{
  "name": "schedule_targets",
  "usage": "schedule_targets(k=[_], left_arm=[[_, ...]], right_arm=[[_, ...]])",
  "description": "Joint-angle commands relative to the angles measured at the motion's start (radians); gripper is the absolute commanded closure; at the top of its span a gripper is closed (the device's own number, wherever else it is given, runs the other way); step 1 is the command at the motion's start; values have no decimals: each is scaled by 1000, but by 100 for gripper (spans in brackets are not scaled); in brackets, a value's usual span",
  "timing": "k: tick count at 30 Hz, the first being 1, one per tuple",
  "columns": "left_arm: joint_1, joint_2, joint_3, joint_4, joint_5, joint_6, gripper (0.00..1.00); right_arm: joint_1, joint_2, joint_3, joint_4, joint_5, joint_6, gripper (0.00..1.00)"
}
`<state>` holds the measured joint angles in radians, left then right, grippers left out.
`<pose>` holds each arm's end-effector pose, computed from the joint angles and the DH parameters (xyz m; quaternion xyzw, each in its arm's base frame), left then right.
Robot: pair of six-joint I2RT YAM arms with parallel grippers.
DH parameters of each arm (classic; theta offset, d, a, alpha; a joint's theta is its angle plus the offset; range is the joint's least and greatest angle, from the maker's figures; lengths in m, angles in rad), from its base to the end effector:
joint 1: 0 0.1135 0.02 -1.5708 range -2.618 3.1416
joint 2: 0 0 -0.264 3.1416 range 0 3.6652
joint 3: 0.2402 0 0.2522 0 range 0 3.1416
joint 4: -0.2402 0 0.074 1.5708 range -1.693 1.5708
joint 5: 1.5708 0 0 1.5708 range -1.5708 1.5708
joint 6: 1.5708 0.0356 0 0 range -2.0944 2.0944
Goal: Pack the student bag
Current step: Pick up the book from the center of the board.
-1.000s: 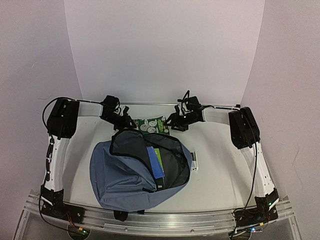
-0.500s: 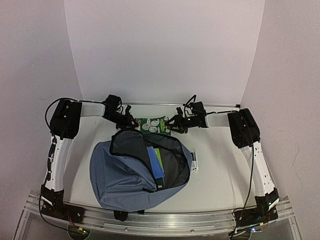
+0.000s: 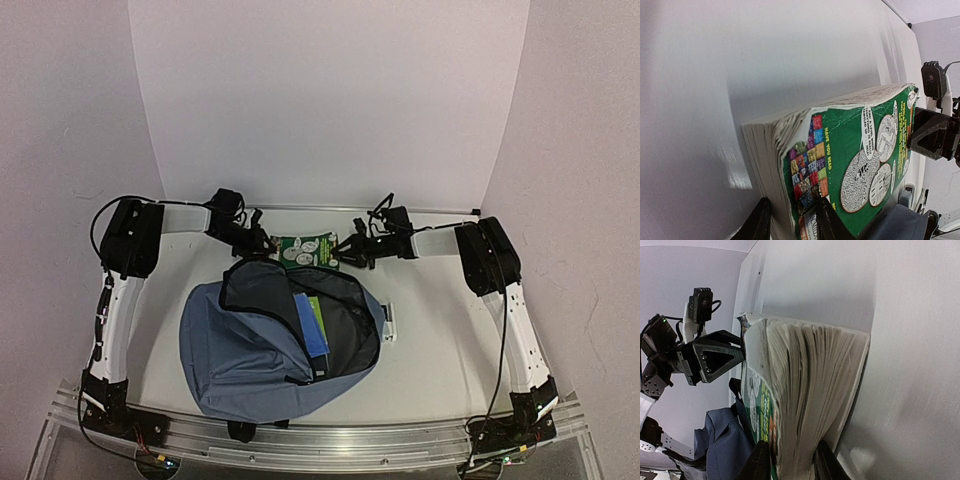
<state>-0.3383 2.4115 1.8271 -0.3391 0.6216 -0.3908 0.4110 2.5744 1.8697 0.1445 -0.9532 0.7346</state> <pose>0.4801 -0.1909 0.1224 0.0735 0.9049 -0.3788 0.1795 0.4910 0.2457 0.0921 -0.0939 0.8031 0.5705 0.1439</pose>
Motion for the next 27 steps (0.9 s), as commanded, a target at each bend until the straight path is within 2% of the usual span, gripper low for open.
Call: schedule_targets(k=[1, 5, 6, 9, 11, 18, 27], left_arm=[[-116, -3, 26, 85, 149, 14, 70], [-122, -19, 12, 97, 148, 7, 70], [-123, -24, 6, 97, 141, 6, 70], [-119, -59, -23, 97, 98, -1, 67], [-111, -95, -61, 119, 82, -17, 60], [-63, -255, -219, 221, 49, -75, 17], [-50, -426, -325, 275, 82, -90, 5]], right_arm=[[68, -84, 14, 138, -59, 7, 78], [69, -104, 1, 141, -3, 8, 98], [70, -114, -10, 142, 12, 5, 100], [69, -169, -54, 146, 72, -1, 100], [68, -223, -100, 153, 130, -10, 100], [67, -414, -240, 175, 309, 2, 100], [67, -550, -341, 178, 367, 67, 100]])
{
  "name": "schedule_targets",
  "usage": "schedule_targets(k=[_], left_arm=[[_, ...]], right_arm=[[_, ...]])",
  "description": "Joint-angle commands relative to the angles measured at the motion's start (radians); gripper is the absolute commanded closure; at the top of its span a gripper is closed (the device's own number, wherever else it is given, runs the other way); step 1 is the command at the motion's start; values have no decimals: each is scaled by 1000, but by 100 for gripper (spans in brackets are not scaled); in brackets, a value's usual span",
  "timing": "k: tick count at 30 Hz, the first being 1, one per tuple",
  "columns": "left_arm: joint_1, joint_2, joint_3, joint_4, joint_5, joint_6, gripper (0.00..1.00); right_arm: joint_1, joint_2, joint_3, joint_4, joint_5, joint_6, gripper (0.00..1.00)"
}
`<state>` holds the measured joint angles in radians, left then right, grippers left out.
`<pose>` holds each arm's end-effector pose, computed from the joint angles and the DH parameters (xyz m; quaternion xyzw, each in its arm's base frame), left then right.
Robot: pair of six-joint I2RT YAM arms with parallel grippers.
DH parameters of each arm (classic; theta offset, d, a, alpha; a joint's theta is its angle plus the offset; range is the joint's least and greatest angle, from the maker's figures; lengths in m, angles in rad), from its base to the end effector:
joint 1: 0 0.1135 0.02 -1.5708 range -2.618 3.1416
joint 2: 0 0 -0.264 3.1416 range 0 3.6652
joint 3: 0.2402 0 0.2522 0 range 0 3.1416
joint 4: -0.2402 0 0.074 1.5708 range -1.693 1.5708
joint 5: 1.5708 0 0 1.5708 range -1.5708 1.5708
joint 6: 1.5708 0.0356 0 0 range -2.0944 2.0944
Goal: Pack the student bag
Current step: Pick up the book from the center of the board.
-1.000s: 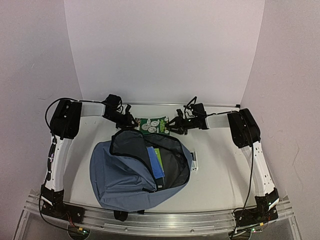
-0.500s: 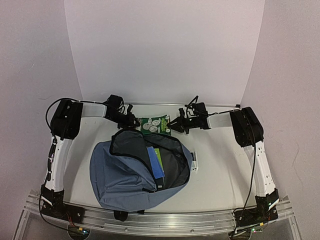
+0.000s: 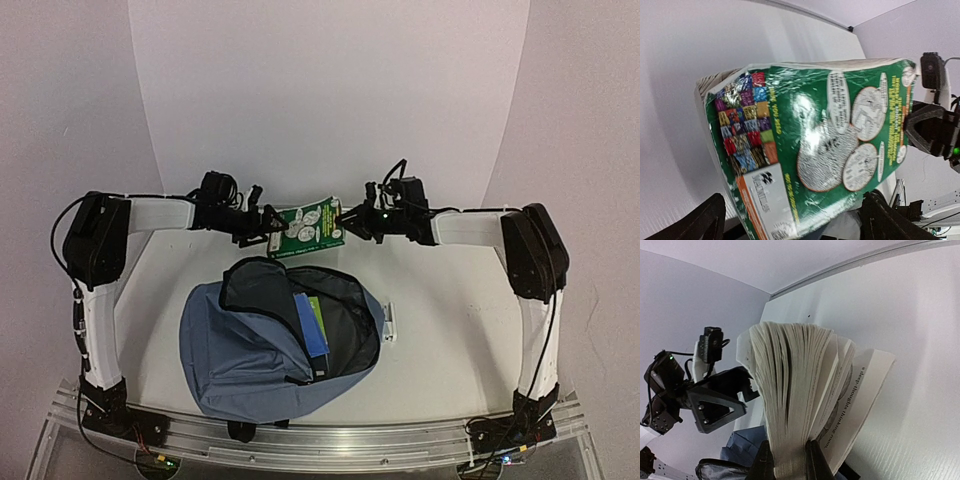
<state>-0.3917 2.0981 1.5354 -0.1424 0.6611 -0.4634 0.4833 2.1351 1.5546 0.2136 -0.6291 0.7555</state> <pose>0.4259 -0.1996 0.1955 0.1053 0.8630 -0.4326 0.2389 0.4285 0.2485 0.2155 -0.0672 0.8003 0.5202 0.2904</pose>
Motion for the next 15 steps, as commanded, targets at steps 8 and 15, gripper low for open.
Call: schedule_targets(k=[8, 15], left_arm=[[34, -241, -135, 112, 23, -102, 0], [39, -322, -192, 187, 106, -223, 0]], right_arm=[[-6, -255, -105, 109, 57, 92, 100], [-5, -392, -155, 110, -6, 104, 100]])
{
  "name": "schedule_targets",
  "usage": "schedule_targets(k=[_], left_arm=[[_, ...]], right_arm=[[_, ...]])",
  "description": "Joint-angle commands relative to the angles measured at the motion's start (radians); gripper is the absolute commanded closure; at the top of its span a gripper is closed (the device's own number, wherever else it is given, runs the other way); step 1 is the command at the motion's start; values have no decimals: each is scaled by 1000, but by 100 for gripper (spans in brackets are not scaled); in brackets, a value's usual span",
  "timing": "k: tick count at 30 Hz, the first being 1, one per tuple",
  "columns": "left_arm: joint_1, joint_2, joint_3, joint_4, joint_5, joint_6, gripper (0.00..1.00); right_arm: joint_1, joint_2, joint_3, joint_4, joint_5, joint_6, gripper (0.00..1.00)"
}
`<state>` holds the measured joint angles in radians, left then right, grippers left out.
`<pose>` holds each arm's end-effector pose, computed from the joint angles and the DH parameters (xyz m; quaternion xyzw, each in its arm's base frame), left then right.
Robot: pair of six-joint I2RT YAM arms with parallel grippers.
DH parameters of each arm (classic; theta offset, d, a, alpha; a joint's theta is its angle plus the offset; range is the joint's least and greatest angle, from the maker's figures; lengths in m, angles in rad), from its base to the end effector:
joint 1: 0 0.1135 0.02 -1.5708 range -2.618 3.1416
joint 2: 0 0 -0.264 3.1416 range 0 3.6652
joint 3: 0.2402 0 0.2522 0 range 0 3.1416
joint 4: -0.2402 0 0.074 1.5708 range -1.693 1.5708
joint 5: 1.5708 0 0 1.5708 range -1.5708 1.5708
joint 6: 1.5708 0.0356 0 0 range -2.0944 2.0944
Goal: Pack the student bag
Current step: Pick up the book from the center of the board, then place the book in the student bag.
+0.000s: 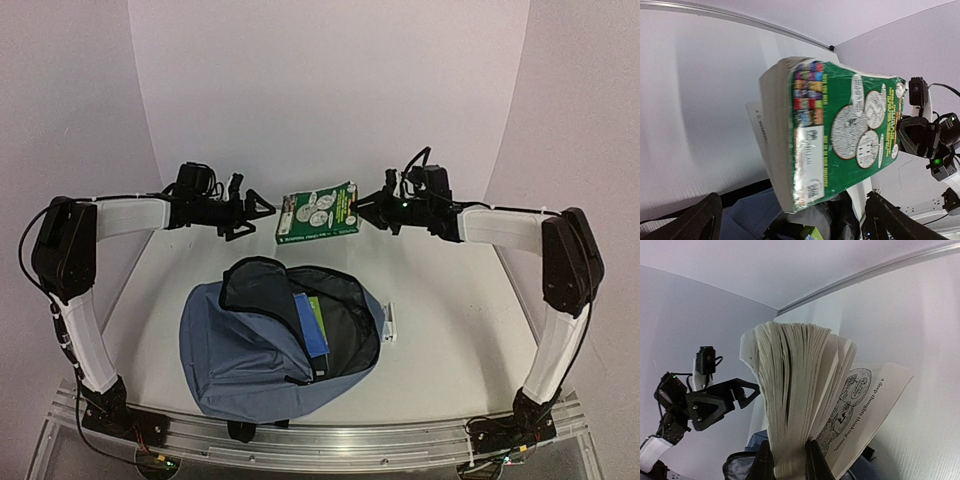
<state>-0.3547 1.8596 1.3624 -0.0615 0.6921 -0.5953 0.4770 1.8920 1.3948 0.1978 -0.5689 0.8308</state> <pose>0.3907 -0.1689 0.2487 0.0645 0.8366 -0.4724 0.2698 0.3880 0.2221 0.2692 -0.0281 0.7896 0.5259 0.3150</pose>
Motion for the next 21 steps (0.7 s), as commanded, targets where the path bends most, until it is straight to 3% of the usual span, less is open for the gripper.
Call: schedule_targets(k=[1, 11, 21], left_arm=[[2, -93, -27, 126, 98, -112, 0], [-11, -160, -76, 434, 314, -373, 0], [-39, -182, -70, 392, 361, -402, 2]], right_arm=[[3, -163, 1, 128, -82, 31, 100], [16, -243, -38, 171, -173, 49, 100], [63, -253, -52, 302, -223, 62, 100]])
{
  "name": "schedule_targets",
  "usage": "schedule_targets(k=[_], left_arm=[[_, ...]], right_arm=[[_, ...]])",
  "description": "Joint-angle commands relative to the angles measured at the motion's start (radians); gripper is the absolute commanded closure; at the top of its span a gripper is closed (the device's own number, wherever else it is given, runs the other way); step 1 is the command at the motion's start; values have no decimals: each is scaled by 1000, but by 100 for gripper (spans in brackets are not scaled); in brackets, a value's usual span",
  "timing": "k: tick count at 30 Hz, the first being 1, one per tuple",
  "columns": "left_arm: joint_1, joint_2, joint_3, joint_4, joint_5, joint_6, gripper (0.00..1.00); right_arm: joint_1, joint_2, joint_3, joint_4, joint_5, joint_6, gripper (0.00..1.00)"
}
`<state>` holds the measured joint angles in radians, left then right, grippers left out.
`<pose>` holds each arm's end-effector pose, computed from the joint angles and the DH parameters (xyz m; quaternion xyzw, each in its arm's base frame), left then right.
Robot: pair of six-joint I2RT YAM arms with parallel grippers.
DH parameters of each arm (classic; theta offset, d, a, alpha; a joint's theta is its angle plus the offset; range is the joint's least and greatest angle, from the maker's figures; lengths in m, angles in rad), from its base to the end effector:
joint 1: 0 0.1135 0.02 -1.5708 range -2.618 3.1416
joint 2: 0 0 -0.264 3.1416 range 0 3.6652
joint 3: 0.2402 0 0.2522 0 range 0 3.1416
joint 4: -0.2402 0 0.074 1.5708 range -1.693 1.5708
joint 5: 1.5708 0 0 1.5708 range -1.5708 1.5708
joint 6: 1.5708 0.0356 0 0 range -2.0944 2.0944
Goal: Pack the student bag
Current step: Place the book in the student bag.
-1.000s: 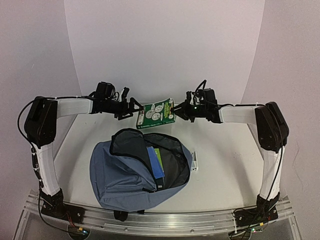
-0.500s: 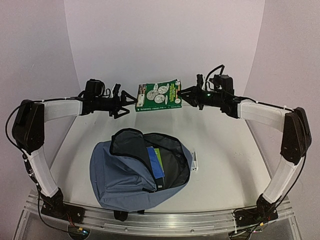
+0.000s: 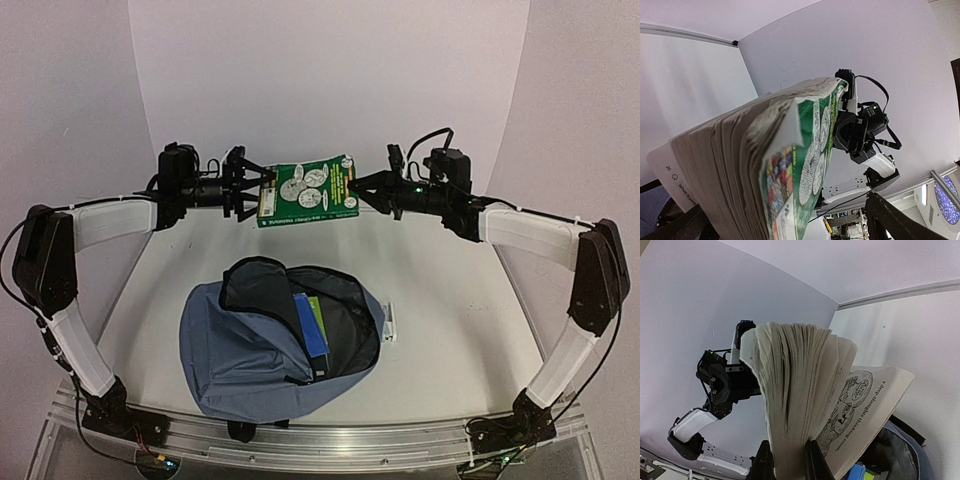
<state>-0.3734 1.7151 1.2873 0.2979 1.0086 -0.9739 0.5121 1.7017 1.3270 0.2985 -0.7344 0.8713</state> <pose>0.3595 -0.1732 0.3157 0.1099 0.7228 -0.6441 0.2249 0.3409 0.2190 0.3338 -0.1178 0.7172 0.6074 0.3206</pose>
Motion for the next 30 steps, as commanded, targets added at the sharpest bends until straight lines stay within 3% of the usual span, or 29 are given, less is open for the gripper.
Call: schedule_targets(k=[1, 8, 14, 16, 19, 21, 26, 30], left_arm=[[-22, -38, 6, 24, 42, -16, 2], [-28, -49, 32, -164, -19, 89, 2], [-42, -47, 17, -43, 40, 4, 9], [-41, -69, 29, -116, 11, 65, 6], [-41, -105, 75, -391, -141, 228, 1], [-39, -127, 79, -483, -222, 269, 0], [-39, -168, 56, -536, -303, 284, 0], [-39, -165, 59, -538, -272, 263, 0]], right_arm=[[31, -63, 14, 205, -56, 22, 100], [33, -92, 4, 224, -48, 10, 100], [33, -74, -1, 235, -51, 6, 100], [33, -73, -7, 232, -29, -2, 100], [33, -84, -16, 225, -1, -21, 100], [33, -92, -17, 218, 12, -32, 100], [33, -97, -9, 193, 27, -64, 100], [34, -97, -12, 192, 27, -73, 100]])
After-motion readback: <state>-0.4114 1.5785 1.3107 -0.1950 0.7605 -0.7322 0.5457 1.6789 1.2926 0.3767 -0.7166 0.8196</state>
